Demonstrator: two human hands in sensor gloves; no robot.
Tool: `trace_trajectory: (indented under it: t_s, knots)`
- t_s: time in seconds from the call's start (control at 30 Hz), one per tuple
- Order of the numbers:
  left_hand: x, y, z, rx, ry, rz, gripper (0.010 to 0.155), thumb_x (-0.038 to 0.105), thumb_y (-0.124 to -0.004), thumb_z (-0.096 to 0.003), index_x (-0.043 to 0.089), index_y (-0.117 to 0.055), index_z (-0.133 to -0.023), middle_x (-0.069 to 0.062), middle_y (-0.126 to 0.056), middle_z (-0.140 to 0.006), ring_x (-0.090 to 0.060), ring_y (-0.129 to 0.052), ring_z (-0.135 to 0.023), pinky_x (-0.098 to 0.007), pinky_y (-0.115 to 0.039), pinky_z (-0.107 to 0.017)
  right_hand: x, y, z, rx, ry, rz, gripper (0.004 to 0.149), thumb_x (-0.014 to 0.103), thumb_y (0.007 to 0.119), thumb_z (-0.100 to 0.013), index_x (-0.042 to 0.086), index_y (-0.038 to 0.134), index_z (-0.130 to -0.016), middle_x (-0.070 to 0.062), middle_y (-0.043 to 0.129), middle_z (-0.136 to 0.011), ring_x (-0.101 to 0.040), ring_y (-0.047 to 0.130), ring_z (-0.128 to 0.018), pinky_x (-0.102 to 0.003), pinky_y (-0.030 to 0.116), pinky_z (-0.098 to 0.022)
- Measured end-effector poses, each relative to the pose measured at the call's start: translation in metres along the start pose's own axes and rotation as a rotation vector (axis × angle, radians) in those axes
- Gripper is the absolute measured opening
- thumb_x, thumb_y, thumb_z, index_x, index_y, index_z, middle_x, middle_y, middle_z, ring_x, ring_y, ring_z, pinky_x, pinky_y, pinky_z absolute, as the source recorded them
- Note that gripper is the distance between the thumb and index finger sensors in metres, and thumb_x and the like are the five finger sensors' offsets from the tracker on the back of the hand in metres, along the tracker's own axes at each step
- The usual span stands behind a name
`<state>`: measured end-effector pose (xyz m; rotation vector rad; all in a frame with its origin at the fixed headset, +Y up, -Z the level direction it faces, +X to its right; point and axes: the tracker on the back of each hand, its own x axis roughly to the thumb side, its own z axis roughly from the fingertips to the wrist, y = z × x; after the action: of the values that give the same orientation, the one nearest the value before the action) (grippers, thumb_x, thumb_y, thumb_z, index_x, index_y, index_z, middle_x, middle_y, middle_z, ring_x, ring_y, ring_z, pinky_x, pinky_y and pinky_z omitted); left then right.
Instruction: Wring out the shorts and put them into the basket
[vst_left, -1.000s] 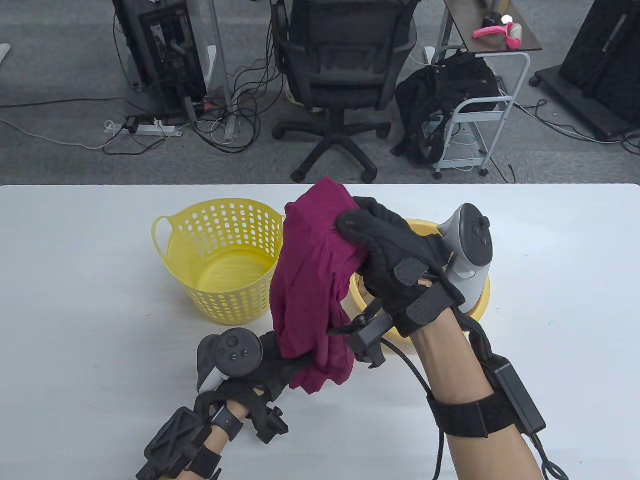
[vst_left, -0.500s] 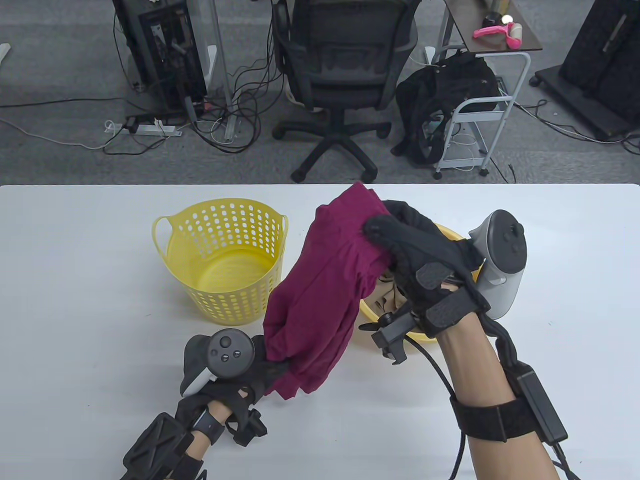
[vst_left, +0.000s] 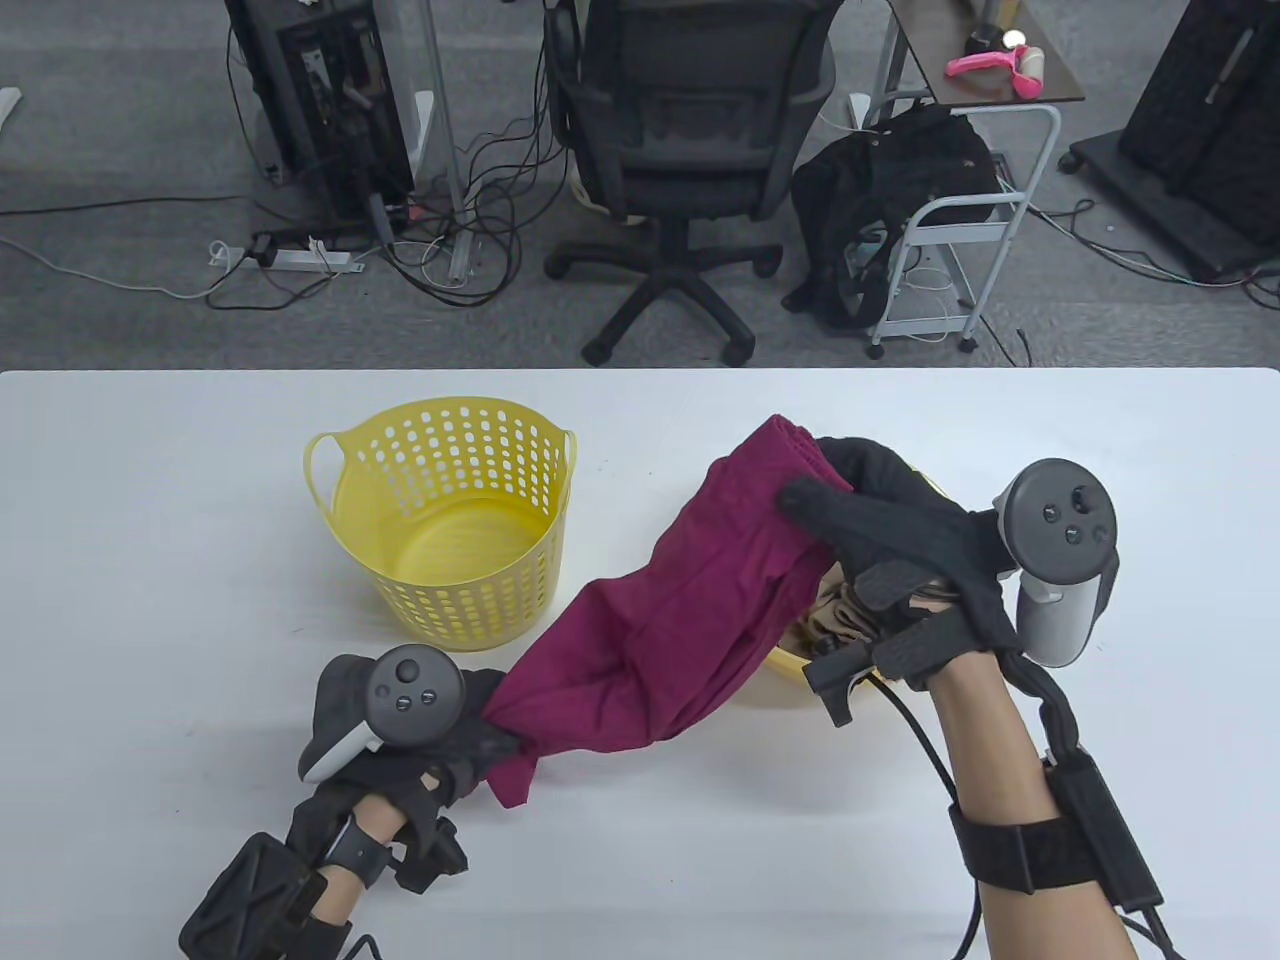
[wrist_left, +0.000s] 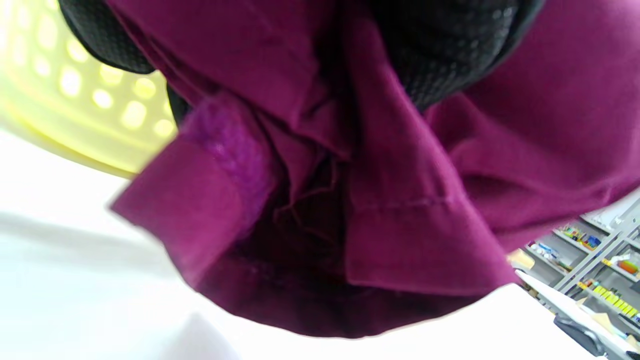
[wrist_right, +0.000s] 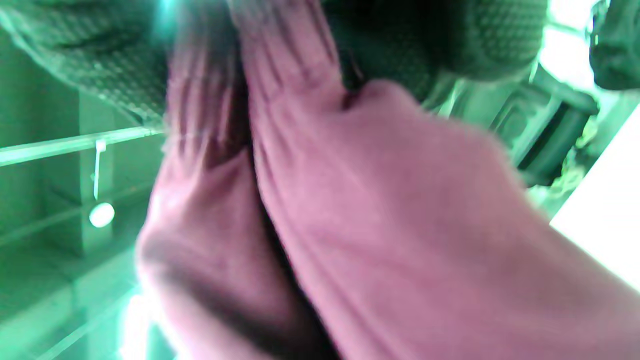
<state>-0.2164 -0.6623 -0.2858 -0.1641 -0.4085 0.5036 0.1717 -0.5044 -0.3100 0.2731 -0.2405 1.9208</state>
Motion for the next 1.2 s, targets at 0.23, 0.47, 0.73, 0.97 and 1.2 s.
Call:
trace_trajectory:
  t_s: [0.23,0.47,0.73,0.97,1.2]
  knots:
    - [0.001,0.027,0.010,0.015,-0.021,0.054,0.054,0.033,-0.101,-0.0433,0.013,-0.081,-0.089,-0.009,-0.101,-0.071,-0.039,-0.106,-0.065,-0.066,-0.074,-0.054,-0.010,0.008,0.012,-0.017,-0.102,0.347,0.065,0.055,0.087,-0.049,0.006,0.071,-0.090,-0.015,0.086,-0.077,-0.038,0.087,-0.061,-0.043,0.081,-0.045]
    - [0.011,0.038,0.016,0.050,-0.013,0.192,0.058,0.030,-0.100,-0.0450,0.008,-0.077,-0.094,-0.013,-0.101,-0.074,-0.042,-0.106,-0.065,-0.067,-0.074,-0.052,-0.013,0.028,0.021,-0.010,-0.203,0.502,0.065,0.053,0.087,-0.048,0.007,0.071,-0.090,-0.016,0.086,-0.078,-0.039,0.087,-0.062,-0.044,0.080,-0.046]
    - [0.037,0.039,0.016,0.185,0.005,0.271,0.057,0.030,-0.097,-0.0478,0.007,-0.073,-0.095,-0.015,-0.096,-0.077,-0.045,-0.101,-0.068,-0.069,-0.071,-0.052,-0.014,0.063,0.032,0.037,-0.268,0.633,0.065,0.052,0.087,-0.048,0.007,0.070,-0.091,-0.016,0.085,-0.080,-0.039,0.088,-0.062,-0.044,0.081,-0.045]
    - [0.056,0.032,0.011,0.249,0.001,0.335,0.054,0.030,-0.091,-0.0522,0.010,-0.069,-0.097,-0.019,-0.088,-0.083,-0.050,-0.093,-0.075,-0.071,-0.068,-0.053,-0.019,0.088,0.037,0.028,-0.246,0.625,0.065,0.053,0.089,-0.047,0.006,0.073,-0.089,-0.017,0.088,-0.076,-0.033,0.097,-0.050,-0.040,0.088,-0.037]
    - [0.063,0.018,0.003,0.249,-0.002,0.412,0.054,0.032,-0.087,-0.0543,0.009,-0.065,-0.098,-0.024,-0.081,-0.091,-0.056,-0.086,-0.082,-0.072,-0.068,-0.052,-0.016,0.109,0.043,0.020,-0.242,0.593,0.065,0.052,0.090,-0.046,0.004,0.075,-0.087,-0.018,0.090,-0.074,-0.032,0.099,-0.047,-0.039,0.089,-0.035]
